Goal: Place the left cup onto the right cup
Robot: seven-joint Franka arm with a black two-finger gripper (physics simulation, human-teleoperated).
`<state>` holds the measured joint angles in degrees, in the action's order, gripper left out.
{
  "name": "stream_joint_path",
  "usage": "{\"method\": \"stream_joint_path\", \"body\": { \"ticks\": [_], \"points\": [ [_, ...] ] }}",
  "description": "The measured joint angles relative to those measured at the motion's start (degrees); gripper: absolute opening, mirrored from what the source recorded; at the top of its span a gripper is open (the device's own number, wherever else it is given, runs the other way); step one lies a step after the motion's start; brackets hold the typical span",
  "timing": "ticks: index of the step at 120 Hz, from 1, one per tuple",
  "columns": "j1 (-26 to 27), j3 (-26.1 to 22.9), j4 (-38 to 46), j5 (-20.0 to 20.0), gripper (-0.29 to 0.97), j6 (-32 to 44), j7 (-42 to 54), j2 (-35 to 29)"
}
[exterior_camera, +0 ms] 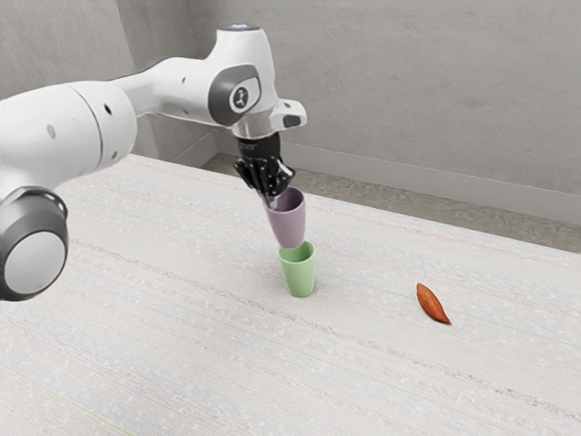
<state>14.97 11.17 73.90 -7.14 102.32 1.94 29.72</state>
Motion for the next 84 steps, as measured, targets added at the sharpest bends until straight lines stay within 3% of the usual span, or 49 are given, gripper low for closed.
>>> {"method": "stream_joint_path", "body": {
  "ticks": [84],
  "points": [
    [-1.7,-1.4,-2.1,0.0,-0.11,0.2,0.0,3.0]
  ]
}}
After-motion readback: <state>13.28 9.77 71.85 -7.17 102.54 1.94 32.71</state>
